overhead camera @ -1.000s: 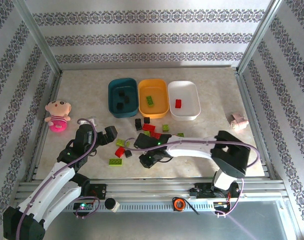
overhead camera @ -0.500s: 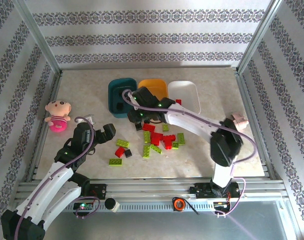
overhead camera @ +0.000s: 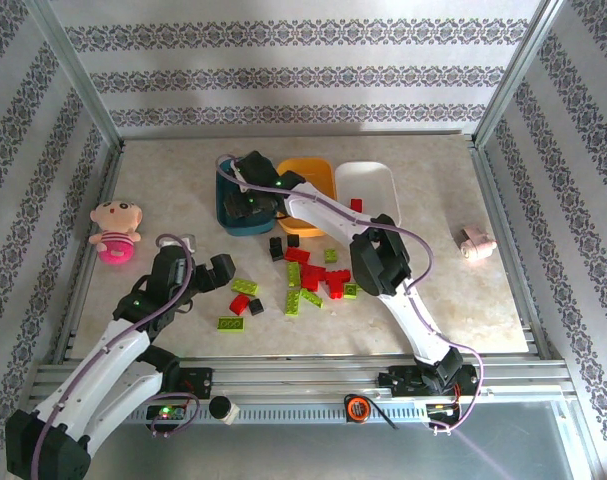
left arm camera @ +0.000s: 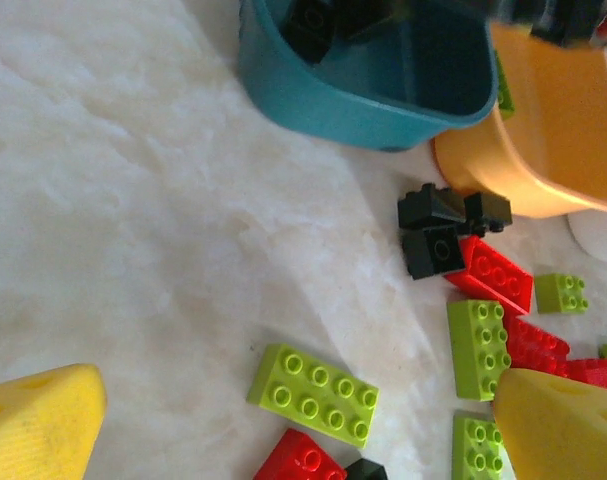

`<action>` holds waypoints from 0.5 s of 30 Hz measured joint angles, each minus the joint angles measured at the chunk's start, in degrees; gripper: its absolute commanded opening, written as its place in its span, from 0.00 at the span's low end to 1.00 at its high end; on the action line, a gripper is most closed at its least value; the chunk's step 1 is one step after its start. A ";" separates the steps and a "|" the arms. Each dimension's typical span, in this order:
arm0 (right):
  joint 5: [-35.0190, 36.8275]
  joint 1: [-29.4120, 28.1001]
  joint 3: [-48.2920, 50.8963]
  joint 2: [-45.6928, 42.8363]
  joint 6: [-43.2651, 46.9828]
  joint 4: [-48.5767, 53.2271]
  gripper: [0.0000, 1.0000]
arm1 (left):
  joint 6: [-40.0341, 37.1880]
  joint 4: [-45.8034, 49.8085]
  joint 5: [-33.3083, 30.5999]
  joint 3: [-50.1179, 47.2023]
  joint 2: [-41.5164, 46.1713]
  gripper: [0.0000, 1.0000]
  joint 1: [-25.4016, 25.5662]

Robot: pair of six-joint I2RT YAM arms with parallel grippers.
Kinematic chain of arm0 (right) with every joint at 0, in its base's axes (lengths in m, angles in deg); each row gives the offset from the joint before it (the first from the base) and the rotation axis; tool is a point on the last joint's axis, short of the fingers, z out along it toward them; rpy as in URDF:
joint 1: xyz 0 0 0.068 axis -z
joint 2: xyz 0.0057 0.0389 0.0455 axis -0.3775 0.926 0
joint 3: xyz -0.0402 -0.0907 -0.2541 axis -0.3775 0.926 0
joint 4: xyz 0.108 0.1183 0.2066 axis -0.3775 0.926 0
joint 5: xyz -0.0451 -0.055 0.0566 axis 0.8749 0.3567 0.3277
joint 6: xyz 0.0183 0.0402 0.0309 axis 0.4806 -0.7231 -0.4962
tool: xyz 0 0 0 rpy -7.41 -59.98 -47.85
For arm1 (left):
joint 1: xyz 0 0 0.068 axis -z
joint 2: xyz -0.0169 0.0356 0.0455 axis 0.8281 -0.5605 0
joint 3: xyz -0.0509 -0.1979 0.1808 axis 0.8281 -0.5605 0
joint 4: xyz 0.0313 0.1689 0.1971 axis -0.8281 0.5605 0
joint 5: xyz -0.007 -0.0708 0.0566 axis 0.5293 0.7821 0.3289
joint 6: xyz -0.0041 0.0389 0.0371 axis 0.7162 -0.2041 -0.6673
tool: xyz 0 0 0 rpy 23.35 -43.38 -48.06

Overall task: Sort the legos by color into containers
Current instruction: Place the lego in the container.

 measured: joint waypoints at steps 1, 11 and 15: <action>0.02 0.00 -0.57 0.09 -0.26 0.35 0.61 | 0.20 0.02 0.48 -0.42 -0.13 0.95 0.00; -0.04 0.00 16.48 -9.49 -1.25 -4.17 0.66 | 2.23 3.96 2.29 -1.01 -1.77 0.96 6.71; -0.26 0.22 29.42 -18.32 -2.29 -8.52 0.68 | 4.70 7.43 -0.15 -1.14 -2.58 0.99 13.99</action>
